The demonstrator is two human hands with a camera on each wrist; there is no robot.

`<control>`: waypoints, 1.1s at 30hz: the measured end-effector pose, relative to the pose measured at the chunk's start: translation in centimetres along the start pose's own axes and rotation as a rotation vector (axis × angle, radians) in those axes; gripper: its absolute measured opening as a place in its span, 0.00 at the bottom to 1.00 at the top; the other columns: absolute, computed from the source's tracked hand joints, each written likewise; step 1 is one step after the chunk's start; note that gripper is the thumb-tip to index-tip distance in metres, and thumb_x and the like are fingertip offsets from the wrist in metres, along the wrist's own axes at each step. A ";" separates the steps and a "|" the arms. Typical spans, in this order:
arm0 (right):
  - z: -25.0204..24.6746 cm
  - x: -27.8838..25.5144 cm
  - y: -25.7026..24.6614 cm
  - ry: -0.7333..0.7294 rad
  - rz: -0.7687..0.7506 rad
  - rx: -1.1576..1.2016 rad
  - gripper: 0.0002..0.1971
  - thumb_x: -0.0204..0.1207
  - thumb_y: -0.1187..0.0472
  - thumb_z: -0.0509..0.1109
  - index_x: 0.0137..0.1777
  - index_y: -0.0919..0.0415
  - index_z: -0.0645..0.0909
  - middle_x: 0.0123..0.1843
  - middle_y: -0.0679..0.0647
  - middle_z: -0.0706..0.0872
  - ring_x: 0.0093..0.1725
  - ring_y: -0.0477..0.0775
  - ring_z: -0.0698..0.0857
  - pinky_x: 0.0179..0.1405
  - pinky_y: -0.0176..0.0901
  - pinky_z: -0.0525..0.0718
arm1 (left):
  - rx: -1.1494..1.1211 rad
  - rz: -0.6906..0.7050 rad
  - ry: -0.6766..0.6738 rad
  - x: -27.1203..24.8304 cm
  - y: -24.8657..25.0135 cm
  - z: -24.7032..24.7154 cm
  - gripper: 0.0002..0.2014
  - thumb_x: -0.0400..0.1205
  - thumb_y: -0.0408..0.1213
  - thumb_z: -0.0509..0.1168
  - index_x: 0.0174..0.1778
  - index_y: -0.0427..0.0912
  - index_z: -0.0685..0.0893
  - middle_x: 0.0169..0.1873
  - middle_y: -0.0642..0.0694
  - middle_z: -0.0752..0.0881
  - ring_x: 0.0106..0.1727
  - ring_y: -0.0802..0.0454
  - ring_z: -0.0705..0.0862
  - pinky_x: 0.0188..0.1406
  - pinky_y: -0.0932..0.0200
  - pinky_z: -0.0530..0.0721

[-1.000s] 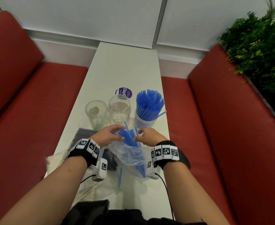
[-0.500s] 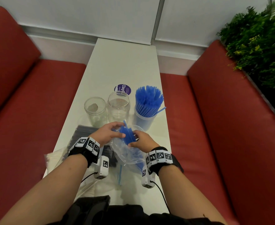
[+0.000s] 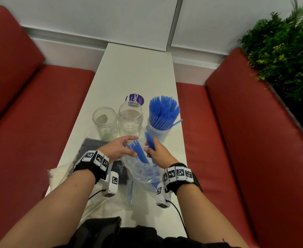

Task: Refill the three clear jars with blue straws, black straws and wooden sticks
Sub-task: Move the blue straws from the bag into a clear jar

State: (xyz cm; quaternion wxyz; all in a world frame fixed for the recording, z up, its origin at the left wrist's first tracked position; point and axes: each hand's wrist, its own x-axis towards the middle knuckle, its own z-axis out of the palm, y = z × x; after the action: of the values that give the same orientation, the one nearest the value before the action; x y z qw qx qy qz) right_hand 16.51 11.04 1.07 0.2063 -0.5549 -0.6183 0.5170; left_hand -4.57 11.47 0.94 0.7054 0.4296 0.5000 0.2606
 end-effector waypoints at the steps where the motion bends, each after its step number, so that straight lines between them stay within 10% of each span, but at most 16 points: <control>1: -0.2 0.0 -0.4 0.019 -0.015 0.029 0.06 0.87 0.59 0.66 0.61 0.51 0.74 0.48 0.49 0.82 0.43 0.47 0.82 0.51 0.45 0.82 | -0.023 0.000 0.001 0.0 0.1 0.0 0.37 0.72 0.17 0.76 0.76 0.45 0.77 0.65 0.33 0.85 0.66 0.38 0.86 0.68 0.40 0.84; 9: -0.3 0.0 -1.7 0.055 -0.079 0.217 0.08 0.83 0.54 0.73 0.54 0.57 0.81 0.36 0.53 0.81 0.35 0.48 0.80 0.41 0.41 0.84 | -0.031 0.036 -0.036 0.0 0.2 0.2 0.32 0.73 0.15 0.73 0.72 0.42 0.80 0.53 0.37 0.92 0.56 0.43 0.91 0.50 0.56 0.89; 16: -2.9 0.5 -5.1 0.160 -0.116 0.291 0.14 0.82 0.48 0.73 0.47 0.59 0.78 0.29 0.47 0.77 0.28 0.46 0.77 0.33 0.39 0.82 | -0.034 -0.010 -0.025 0.2 0.2 -0.3 0.34 0.72 0.16 0.75 0.75 0.42 0.78 0.62 0.30 0.87 0.63 0.34 0.88 0.64 0.40 0.86; 25: -15.9 0.9 -17.7 0.692 -0.649 0.676 0.12 0.79 0.51 0.77 0.41 0.51 0.77 0.27 0.50 0.76 0.25 0.50 0.74 0.27 0.44 0.76 | -0.037 -0.015 -0.032 0.2 -0.3 -0.8 0.34 0.73 0.16 0.74 0.75 0.39 0.77 0.65 0.30 0.85 0.66 0.33 0.86 0.70 0.31 0.80; 33: -15.9 2.6 -15.0 0.842 -0.549 0.676 0.14 0.82 0.53 0.74 0.42 0.56 0.73 0.27 0.51 0.74 0.27 0.49 0.73 0.31 0.46 0.76 | -0.050 -0.027 -0.049 0.6 0.0 -1.2 0.33 0.74 0.16 0.74 0.75 0.39 0.78 0.64 0.32 0.87 0.65 0.34 0.87 0.69 0.32 0.81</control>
State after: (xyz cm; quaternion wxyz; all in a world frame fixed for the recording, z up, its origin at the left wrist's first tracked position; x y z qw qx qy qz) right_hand 21.81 22.17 19.33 0.7239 -0.4358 -0.4057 0.3484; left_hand -5.44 12.33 0.47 0.7313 0.4113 0.4817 0.2529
